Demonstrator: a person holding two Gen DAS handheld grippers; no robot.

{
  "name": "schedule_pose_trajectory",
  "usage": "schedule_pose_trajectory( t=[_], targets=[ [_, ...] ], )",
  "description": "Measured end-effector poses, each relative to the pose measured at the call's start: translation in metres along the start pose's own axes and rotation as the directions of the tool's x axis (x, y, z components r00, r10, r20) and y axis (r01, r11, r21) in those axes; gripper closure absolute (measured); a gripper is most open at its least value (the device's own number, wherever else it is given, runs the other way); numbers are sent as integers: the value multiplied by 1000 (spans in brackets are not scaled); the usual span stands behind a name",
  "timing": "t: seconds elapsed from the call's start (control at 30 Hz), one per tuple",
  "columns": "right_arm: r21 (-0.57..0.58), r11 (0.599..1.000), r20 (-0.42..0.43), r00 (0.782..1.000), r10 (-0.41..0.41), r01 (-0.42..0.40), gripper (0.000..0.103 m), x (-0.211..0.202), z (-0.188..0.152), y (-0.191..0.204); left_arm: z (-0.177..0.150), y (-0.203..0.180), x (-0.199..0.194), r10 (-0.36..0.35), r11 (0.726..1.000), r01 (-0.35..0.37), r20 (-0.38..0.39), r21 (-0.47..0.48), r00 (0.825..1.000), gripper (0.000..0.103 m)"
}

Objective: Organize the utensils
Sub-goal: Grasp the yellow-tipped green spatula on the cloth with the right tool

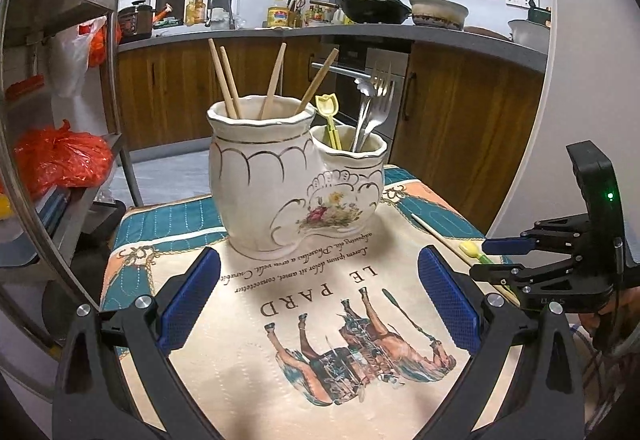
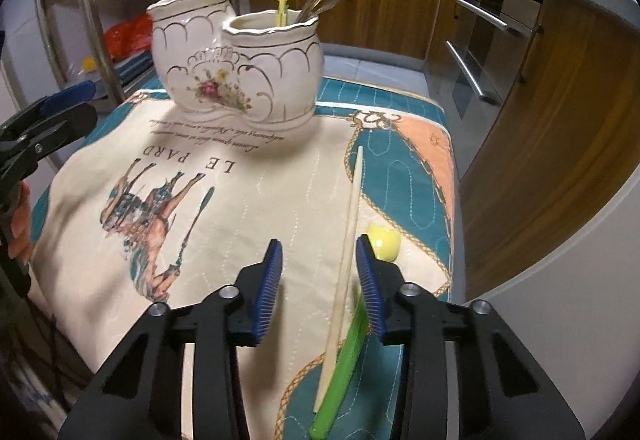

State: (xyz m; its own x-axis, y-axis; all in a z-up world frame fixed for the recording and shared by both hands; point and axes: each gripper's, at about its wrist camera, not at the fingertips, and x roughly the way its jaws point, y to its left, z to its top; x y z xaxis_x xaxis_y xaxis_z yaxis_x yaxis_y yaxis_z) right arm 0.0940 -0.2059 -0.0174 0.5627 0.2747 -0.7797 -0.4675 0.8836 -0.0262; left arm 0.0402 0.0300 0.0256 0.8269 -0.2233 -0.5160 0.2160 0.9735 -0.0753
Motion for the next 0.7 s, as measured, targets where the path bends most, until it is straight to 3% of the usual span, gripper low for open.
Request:
schedule_pose_trajectory(
  t=[0.37,0.7],
  targets=[
    [51,998,-17,999,-48,48,83,-3,-7,-16,-2,-7,1,-14,1000,14,-11,15,1000,6],
    [118,992,-74,997,-33,41,87,3,-17,-31,-2,-12,0,-16,999,17,-14,28,1000,6]
  ],
)
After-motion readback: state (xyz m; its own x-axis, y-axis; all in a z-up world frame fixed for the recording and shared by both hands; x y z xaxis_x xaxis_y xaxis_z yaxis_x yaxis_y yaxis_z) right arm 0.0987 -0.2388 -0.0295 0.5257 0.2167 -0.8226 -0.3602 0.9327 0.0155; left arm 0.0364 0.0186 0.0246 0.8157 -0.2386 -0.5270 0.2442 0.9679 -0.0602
